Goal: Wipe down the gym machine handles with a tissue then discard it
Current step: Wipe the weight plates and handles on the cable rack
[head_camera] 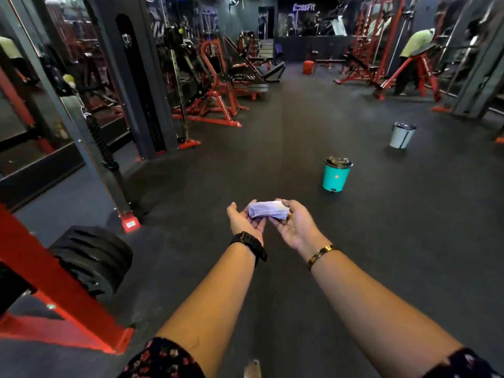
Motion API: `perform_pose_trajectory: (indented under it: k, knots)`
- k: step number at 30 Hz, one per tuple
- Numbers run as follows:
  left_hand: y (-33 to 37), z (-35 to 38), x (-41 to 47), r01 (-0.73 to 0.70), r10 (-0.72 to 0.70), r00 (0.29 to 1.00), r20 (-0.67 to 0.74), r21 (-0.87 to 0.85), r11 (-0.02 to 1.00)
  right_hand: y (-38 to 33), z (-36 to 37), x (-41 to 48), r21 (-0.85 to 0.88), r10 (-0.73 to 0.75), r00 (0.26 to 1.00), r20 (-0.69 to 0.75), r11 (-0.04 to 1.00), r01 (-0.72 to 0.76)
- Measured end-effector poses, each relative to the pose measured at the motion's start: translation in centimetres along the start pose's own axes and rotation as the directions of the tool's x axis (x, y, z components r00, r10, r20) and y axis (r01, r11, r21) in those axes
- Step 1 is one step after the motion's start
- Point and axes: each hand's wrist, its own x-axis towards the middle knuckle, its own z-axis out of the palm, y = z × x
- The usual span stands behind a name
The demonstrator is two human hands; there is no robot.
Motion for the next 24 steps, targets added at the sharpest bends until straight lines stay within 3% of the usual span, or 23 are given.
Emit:
perform_pose_trajectory:
  k: [14,24]
  knots:
    - [8.9,14.1,33.9,-0.028,0.028,0.999,-0.039,0.0,1.0,-9.8,12.5,33.7,-0.012,0.039,0.999,0.009,0.999,-0.039]
    - [13.5,24.1,55.8,-0.119,0.116,0.99,-0.085,-0.039,0.992,-16.7,19.2,57.8,-0.028,0.108,0.987,0.115,0.994,-0.106]
